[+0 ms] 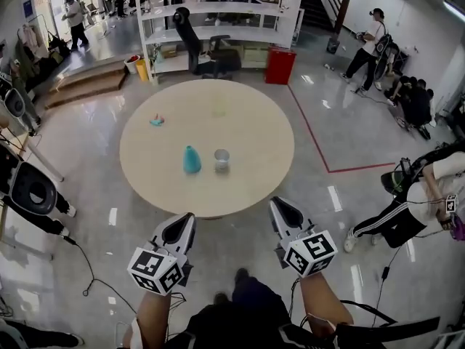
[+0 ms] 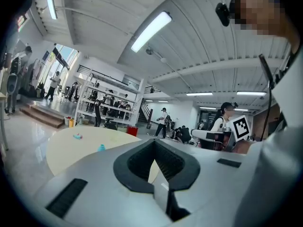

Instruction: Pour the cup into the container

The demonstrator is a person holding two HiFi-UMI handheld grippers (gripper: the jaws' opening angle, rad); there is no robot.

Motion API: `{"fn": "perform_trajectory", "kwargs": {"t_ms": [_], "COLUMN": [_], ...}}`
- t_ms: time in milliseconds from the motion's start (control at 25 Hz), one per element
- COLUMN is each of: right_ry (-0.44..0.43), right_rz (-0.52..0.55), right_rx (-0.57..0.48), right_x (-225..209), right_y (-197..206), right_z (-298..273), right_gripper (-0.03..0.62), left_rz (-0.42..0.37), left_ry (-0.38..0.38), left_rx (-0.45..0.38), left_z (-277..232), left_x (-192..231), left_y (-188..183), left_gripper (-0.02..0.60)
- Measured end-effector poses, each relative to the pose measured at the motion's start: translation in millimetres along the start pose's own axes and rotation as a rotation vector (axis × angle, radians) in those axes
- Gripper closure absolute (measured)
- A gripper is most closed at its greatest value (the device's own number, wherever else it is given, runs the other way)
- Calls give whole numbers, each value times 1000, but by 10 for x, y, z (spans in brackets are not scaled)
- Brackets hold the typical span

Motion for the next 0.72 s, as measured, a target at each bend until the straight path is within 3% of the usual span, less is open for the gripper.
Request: {"fn": "perform_trajectory", "kwargs": {"t_ms": [120, 320, 520, 720], "right_ry": [-21, -117, -212, -238], "right_rz": [-2, 74, 45, 31], "right_rx": [0, -70, -39, -28], "right_x": [-142, -429, -591, -717], "right_y": [4, -148, -76, -93], "right_z": [-564, -1594, -2183, -2759], "right_gripper": [528, 490, 450, 393], "left_rz": [-3, -3, -15, -30], "left_ry": [-22, -107, -171, -196], "left_rx": [-1, -7, -7, -12], "left_z": [-344, -1004, -1368, -1658], "left_x": [436, 1196, 1551, 1999], "left_y": [-106, -404, -533, -753], "left_gripper": [588, 588, 588, 588]}}
Point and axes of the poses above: the fingertips, and each gripper's own axes: z backward along the fingers, x to its left, y out of its underside, the point moved 1 cm from there along z, backward along the fingers, and after that the axes turned 11 degrees about y, right-handed, at the moved point
